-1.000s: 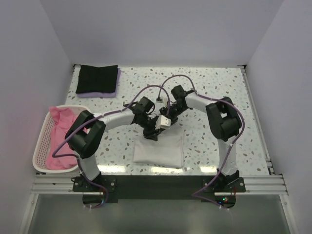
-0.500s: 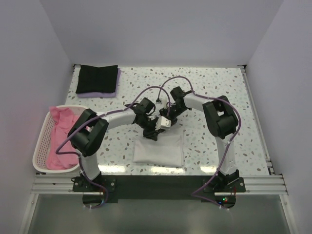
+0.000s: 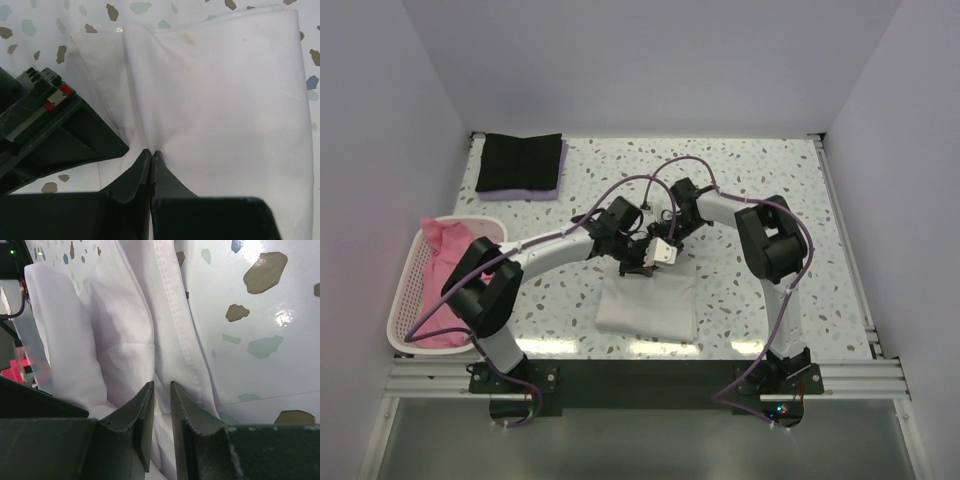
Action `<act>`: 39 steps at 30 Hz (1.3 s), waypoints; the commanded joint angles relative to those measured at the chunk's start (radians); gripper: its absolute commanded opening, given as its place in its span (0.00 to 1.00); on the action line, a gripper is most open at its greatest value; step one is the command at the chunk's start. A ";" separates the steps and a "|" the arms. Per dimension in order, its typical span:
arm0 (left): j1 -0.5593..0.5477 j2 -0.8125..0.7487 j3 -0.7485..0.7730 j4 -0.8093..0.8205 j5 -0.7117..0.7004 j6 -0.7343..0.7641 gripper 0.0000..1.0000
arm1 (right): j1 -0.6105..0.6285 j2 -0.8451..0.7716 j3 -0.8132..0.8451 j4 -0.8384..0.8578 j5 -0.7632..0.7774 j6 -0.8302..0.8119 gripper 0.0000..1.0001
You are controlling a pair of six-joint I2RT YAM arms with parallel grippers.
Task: Fold and stack the t-shirts
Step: Fold the tshirt
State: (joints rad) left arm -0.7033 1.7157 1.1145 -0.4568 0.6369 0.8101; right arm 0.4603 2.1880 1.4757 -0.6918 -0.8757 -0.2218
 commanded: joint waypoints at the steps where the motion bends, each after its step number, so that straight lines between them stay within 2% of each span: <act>1: -0.002 -0.033 0.001 0.081 -0.066 0.052 0.00 | 0.003 0.039 0.005 -0.002 0.044 -0.054 0.24; 8: -0.001 -0.034 -0.002 0.199 -0.173 0.092 0.00 | 0.001 0.042 -0.006 -0.015 0.034 -0.079 0.24; 11: -0.001 -0.045 -0.060 0.308 -0.232 0.127 0.00 | 0.003 0.042 -0.009 -0.021 0.026 -0.088 0.24; 23: -0.024 -0.100 -0.199 0.438 -0.247 0.175 0.00 | 0.001 0.012 0.069 -0.086 0.017 -0.109 0.27; 31: -0.071 -0.169 -0.260 0.443 -0.267 0.231 0.00 | 0.003 -0.011 0.207 -0.274 0.095 -0.224 0.27; 35: -0.084 -0.183 -0.298 0.501 -0.295 0.248 0.00 | 0.005 0.057 0.264 -0.366 0.101 -0.319 0.23; 39: -0.087 -0.185 -0.311 0.540 -0.322 0.245 0.00 | 0.011 0.130 0.308 -0.431 0.057 -0.347 0.18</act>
State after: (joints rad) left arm -0.7864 1.5627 0.8158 -0.0093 0.3401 1.0336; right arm 0.4610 2.2570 1.7451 -1.0195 -0.8005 -0.4995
